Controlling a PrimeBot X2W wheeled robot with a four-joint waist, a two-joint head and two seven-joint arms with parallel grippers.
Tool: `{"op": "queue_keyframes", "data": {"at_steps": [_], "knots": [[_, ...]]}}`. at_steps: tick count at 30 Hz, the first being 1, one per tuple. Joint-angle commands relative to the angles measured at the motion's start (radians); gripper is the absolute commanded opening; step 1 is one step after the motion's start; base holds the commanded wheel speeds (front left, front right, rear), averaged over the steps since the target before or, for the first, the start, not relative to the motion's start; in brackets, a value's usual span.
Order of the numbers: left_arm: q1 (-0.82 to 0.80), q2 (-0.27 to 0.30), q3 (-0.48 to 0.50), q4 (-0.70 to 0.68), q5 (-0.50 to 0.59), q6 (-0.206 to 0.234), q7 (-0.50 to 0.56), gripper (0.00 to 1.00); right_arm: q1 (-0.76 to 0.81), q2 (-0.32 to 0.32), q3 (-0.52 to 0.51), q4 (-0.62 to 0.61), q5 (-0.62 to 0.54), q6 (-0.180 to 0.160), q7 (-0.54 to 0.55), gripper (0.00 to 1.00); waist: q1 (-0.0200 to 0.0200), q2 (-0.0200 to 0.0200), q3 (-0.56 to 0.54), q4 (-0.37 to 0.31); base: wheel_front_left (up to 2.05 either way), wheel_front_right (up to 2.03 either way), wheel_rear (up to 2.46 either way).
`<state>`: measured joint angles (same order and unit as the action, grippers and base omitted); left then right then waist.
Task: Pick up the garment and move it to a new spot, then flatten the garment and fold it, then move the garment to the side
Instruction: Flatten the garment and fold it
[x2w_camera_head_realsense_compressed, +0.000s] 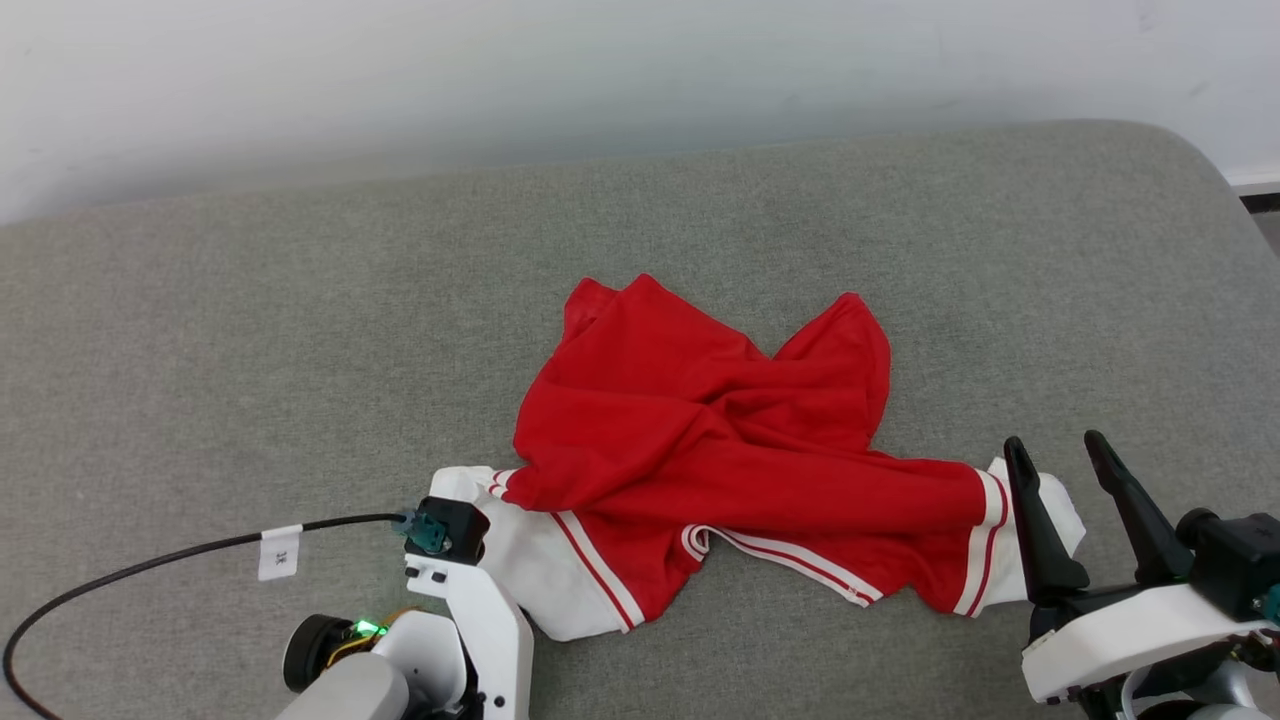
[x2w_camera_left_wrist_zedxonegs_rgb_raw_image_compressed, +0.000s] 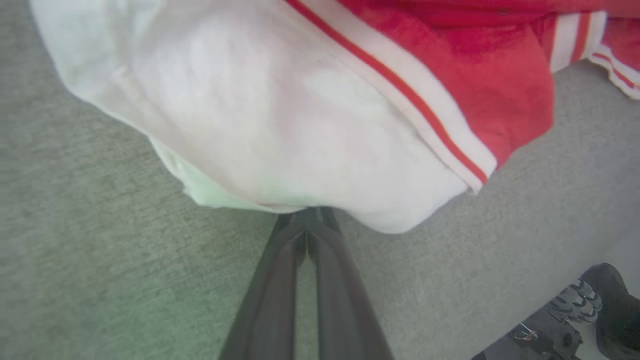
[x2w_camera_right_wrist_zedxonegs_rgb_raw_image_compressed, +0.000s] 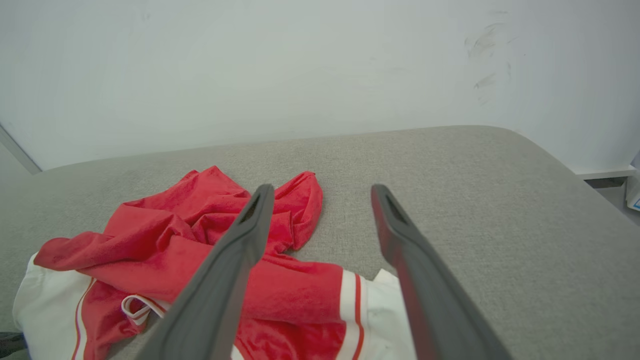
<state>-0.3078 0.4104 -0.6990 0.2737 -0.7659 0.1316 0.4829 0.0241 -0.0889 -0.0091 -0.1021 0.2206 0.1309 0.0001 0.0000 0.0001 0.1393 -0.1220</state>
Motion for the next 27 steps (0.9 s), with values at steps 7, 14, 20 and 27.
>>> {"op": "queue_keyframes", "data": {"at_steps": [7, 14, 20, 27], "knots": [[0.057, 0.031, 0.032, -0.070, 0.024, 0.040, -0.092, 0.00, 0.029, 0.005, -0.016, 0.011, 0.012, 0.000, 0.009, 1.00, 0.0000, -0.0001, -0.059, 0.029, 0.00, 0.00, 0.00], [0.129, 0.077, 0.104, -0.171, 0.032, 0.119, -0.183, 0.00, 0.056, 0.004, -0.041, 0.004, 0.013, 0.000, 0.025, 1.00, 0.0000, -0.0001, -0.104, 0.053, 0.00, 0.00, 0.00], [0.183, 0.111, 0.155, -0.256, 0.042, 0.174, -0.249, 0.00, 0.088, 0.000, -0.102, 0.027, 0.040, 0.000, 0.090, 1.00, 0.0000, -0.0001, -0.108, 0.062, 0.00, 0.00, 0.00], [0.175, 0.117, 0.176, -0.321, 0.064, 0.200, -0.294, 0.00, 0.084, -0.045, -0.216, 0.159, 0.133, 0.000, 0.402, 1.00, 0.0000, -0.0001, -0.061, 0.080, 0.00, 0.00, 0.00]]}}
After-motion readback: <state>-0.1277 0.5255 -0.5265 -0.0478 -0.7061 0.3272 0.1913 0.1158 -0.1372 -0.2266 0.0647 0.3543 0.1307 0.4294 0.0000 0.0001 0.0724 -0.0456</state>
